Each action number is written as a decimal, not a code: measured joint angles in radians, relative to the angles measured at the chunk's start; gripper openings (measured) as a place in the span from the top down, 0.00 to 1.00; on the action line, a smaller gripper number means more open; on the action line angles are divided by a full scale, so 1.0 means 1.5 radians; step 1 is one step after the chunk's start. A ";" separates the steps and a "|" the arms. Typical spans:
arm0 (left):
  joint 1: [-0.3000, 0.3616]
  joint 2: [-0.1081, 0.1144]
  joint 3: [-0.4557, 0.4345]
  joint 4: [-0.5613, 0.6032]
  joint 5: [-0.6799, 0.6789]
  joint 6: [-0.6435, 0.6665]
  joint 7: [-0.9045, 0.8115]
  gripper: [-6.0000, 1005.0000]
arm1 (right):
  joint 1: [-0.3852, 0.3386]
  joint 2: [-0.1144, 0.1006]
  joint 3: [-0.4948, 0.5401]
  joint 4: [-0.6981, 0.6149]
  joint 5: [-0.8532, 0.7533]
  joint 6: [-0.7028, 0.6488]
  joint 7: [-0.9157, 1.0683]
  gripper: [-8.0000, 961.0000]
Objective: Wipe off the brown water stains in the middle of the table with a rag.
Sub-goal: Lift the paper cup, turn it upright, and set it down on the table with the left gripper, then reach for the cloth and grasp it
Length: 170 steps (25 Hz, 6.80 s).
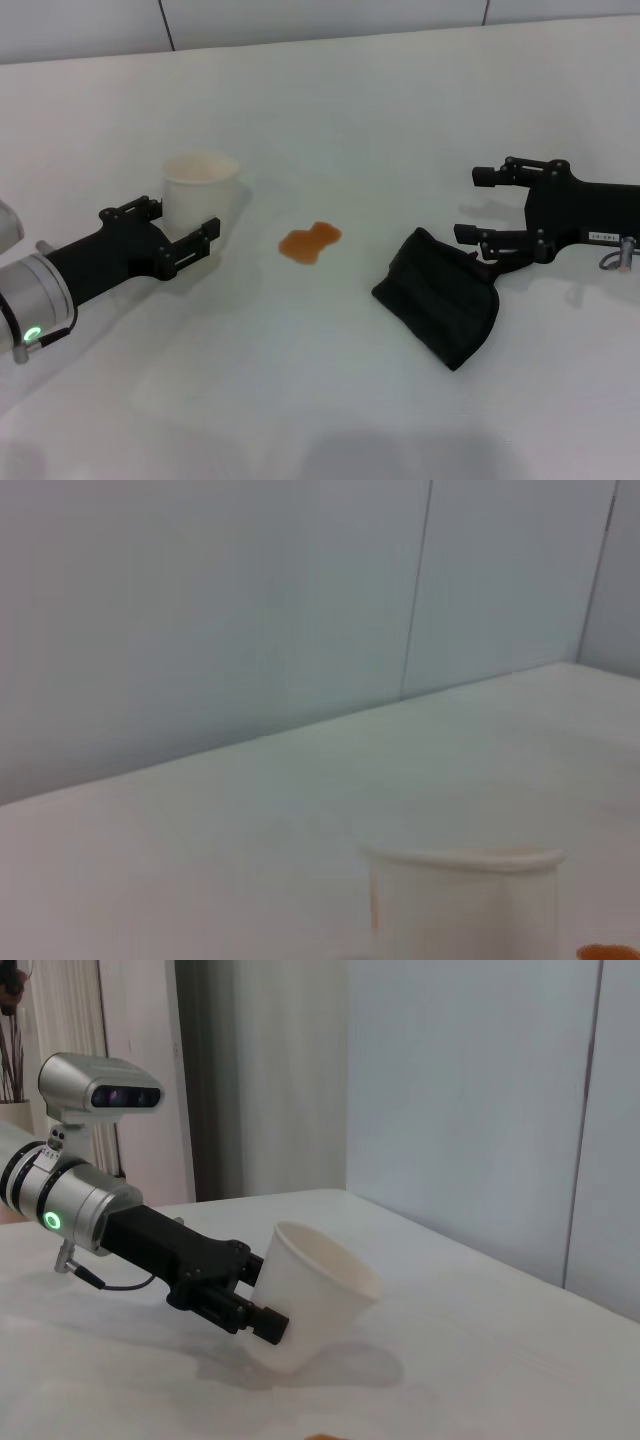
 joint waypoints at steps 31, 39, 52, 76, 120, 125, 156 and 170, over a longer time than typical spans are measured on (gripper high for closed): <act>-0.009 0.002 0.000 -0.002 0.046 -0.022 -0.046 0.24 | 0.000 0.000 0.000 0.000 0.000 -0.002 0.000 0.18; -0.010 0.004 0.001 -0.016 0.065 0.003 -0.065 0.13 | -0.002 -0.001 0.000 0.000 0.000 -0.001 0.000 0.18; 0.002 0.003 0.000 -0.057 0.075 0.064 -0.103 0.11 | -0.001 -0.002 0.000 0.002 0.000 0.000 0.000 0.18; 0.058 0.008 0.000 -0.247 -0.001 0.358 -0.238 0.11 | 0.000 -0.002 -0.001 0.001 0.007 0.000 0.000 0.18; -0.187 0.091 0.002 -0.448 0.297 0.492 -0.491 0.11 | -0.001 -0.002 -0.001 0.001 0.007 -0.002 0.000 0.18; -0.189 0.083 0.002 -0.455 0.300 0.487 -0.489 0.11 | 0.000 0.000 -0.001 0.001 -0.005 -0.003 0.002 0.18; -0.227 0.083 0.003 -0.457 0.303 0.444 -0.494 0.11 | 0.208 0.009 0.000 0.193 -0.274 -0.105 0.413 0.18; -0.237 0.082 0.003 -0.456 0.313 0.428 -0.499 0.11 | 0.212 0.006 -0.001 0.126 -0.335 -0.040 0.456 0.18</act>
